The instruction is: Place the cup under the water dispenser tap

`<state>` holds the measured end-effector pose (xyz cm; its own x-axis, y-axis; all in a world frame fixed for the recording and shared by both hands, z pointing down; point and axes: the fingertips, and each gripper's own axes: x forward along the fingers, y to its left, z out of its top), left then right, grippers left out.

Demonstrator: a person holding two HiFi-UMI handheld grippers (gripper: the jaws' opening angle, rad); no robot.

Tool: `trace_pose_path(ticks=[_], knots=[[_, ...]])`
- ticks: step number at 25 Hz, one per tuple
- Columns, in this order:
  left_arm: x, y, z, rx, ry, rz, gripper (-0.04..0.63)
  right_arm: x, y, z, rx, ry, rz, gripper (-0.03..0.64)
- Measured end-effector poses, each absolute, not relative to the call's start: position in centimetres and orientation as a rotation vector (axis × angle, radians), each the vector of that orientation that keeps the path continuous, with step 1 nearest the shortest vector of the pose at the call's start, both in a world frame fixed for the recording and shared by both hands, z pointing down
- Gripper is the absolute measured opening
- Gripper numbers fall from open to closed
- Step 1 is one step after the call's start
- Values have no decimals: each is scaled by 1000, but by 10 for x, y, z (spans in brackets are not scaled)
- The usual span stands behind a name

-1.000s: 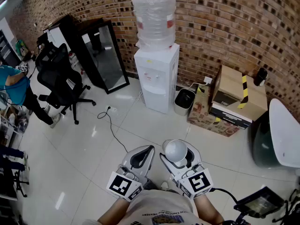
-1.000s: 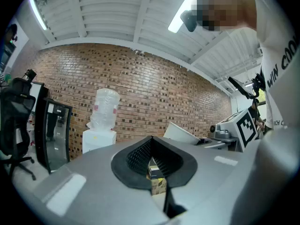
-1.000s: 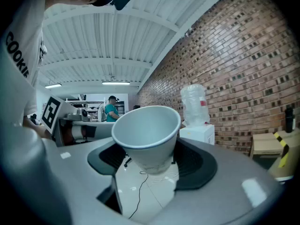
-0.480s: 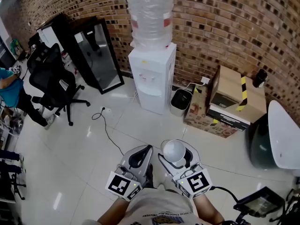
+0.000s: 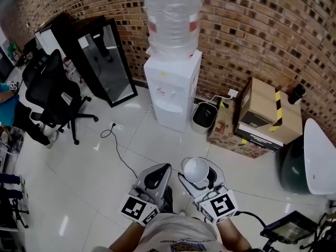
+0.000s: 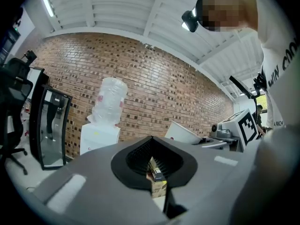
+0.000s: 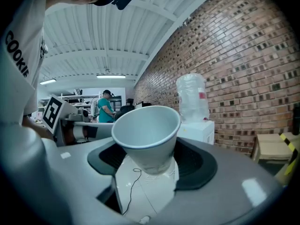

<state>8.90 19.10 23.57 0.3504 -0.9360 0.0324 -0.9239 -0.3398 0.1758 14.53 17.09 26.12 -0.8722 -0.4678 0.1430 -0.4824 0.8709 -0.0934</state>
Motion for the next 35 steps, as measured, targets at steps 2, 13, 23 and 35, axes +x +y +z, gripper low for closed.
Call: trace_pose_path(ticks=[2,13,23,35], knots=[[79,178,239,2438,-1693,-109,-8,135,159,265,747,-2921,204,327],[9,111,239,2427,-1637,-135,-8,61,101,260,731,-2863,207,327],[-52,57,230,2455,-1618,-183,-8,-4,52,250,719,-2837,154,328],[-90,12,224,2493,-1597,-197,-8,-46,5,240,764,-2833,100,328]])
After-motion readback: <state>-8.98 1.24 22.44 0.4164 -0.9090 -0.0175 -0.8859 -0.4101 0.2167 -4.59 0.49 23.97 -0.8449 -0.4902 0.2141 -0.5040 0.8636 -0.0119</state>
